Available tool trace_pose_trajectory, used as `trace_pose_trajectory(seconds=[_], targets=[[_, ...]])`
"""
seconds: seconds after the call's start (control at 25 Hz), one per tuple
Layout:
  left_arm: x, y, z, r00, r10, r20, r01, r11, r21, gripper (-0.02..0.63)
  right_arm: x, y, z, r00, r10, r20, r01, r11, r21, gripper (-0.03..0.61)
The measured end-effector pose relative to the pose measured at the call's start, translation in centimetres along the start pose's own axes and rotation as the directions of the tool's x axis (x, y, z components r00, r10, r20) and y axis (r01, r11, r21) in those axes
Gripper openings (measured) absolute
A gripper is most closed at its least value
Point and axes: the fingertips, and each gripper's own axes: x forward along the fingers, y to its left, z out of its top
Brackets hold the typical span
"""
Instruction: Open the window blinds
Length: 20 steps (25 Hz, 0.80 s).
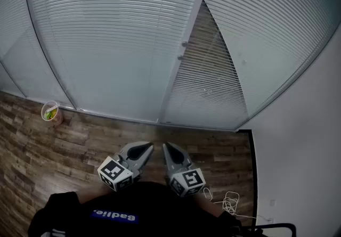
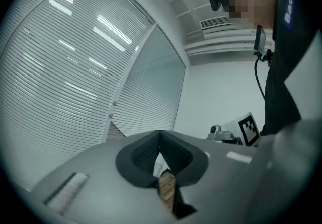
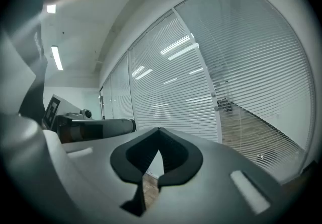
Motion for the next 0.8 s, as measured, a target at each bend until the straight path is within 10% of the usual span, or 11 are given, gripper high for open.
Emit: trace_pose_trajectory(seconds=[0.8], targets=[[3.0,-2.0,0.0,0.998,0.063,0.02,-0.063,0.998,-0.012,0.0,-2.9,-4.5,1.1,0.999,-0.003,0.052,0.003,1.0,-0.016,0.003]])
